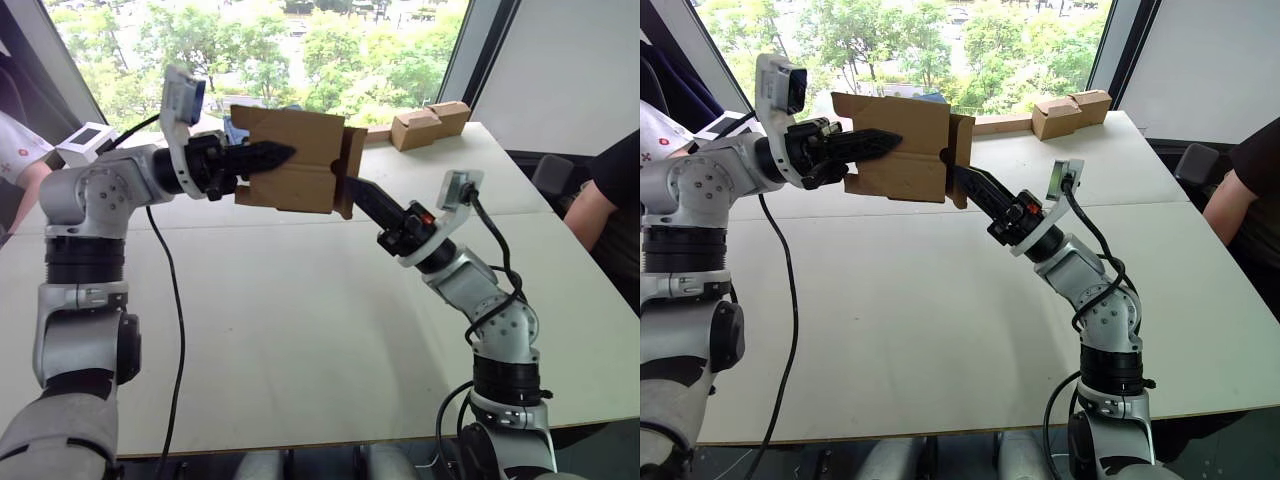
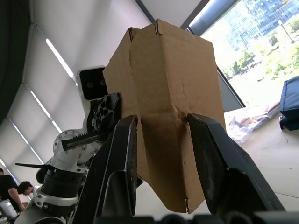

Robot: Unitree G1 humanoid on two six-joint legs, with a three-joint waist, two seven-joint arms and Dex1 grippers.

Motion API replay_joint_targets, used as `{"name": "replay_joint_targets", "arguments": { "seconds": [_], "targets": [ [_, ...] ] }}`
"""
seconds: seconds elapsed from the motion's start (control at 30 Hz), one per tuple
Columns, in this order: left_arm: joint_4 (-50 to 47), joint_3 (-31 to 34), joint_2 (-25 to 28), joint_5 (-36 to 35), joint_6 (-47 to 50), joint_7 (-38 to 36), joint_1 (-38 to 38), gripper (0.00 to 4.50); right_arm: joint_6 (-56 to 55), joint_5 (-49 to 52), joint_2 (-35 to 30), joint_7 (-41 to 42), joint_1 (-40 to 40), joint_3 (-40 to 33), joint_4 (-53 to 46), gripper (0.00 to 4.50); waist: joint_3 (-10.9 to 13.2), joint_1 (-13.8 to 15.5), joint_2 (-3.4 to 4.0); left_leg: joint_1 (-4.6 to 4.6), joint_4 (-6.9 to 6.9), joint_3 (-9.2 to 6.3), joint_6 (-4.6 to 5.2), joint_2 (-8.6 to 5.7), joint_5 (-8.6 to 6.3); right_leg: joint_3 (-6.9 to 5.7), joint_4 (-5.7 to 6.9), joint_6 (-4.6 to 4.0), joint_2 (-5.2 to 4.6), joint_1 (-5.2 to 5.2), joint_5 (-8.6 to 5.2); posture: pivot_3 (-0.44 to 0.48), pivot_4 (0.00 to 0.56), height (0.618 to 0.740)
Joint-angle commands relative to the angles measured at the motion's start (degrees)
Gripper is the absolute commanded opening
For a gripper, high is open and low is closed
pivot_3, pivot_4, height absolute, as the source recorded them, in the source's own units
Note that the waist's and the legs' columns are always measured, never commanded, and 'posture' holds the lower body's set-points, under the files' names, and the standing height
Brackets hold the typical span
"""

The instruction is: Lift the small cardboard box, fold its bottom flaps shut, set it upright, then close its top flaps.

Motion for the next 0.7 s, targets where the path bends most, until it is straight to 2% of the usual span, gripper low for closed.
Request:
{"name": "replay_joint_targets", "arguments": {
  "seconds": [0.03, 0.2, 0.3, 0.33, 0.37, 0.7],
  "targets": [
    [-1.85, 2.29, 0.87, -1.13, -0.17, 0.13, -0.68, 0.0, -1.42, 0.28, 0.95, -0.26, -0.85, 0.02, -0.56, 1.74, 0.0, -0.01, 0.0, 0.0, 0.0, 0.0, 0.0, 0.0, 0.0, 0.0, 0.0, 0.0, 0.0, 0.0, 0.0, 0.0, 0.15, 0.737],
    [-2.13, 2.57, 0.84, -1.3, 0.06, 0.39, -0.54, 0.0, -1.68, 0.43, 1.22, -0.52, -0.97, 0.22, -0.09, 1.74, 0.0, -0.02, 0.0, 0.0, 0.0, 0.0, 0.0, 0.0, 0.0, 0.0, 0.0, 0.0, 0.0, 0.0, 0.0, 0.0, 0.15, 0.737],
    [-2.43, 2.84, 0.81, -1.27, 0.31, 0.47, -0.31, 0.0, -1.63, 1.05, 1.41, -0.49, -1.07, 0.14, 0.0, 1.02, 0.0, -0.01, 0.0, 0.0, -0.01, 0.0, 0.0, 0.0, 0.0, 0.0, 0.0, 0.0, 0.0, 0.0, 0.0, 0.0, 0.15, 0.737],
    [-2.5, 2.94, 0.82, -1.28, 0.39, 0.49, -0.24, 0.0, -1.63, 1.13, 1.48, -0.52, -1.19, 0.14, 0.1, 0.56, 0.0, -0.01, 0.0, 0.0, -0.01, 0.0, 0.0, 0.0, 0.0, 0.0, 0.0, 0.0, 0.0, 0.0, 0.0, 0.0, 0.15, 0.737],
    [-2.55, 3.03, 0.83, -1.28, 0.46, 0.52, -0.18, 0.0, -1.64, 1.16, 1.53, -0.58, -1.3, 0.15, 0.18, 0.29, 0.0, 0.0, 0.0, 0.0, 0.0, 0.0, 0.0, 0.0, 0.0, 0.0, 0.0, 0.0, 0.0, 0.0, 0.0, 0.0, 0.15, 0.737],
    [-3.52, 3.28, 0.56, -1.48, 1.03, 1.01, 0.65, 0.0, -0.27, 4.72, 2.7, -1.3, -1.74, -0.04, -0.56, 0.29, 0.0, -0.04, 0.0, 0.0, -0.01, 0.0, 0.0, 0.0, 0.0, 0.0, 0.0, 0.0, 0.0, -0.01, 0.0, 0.0, 0.15, 0.737]
  ]
}}
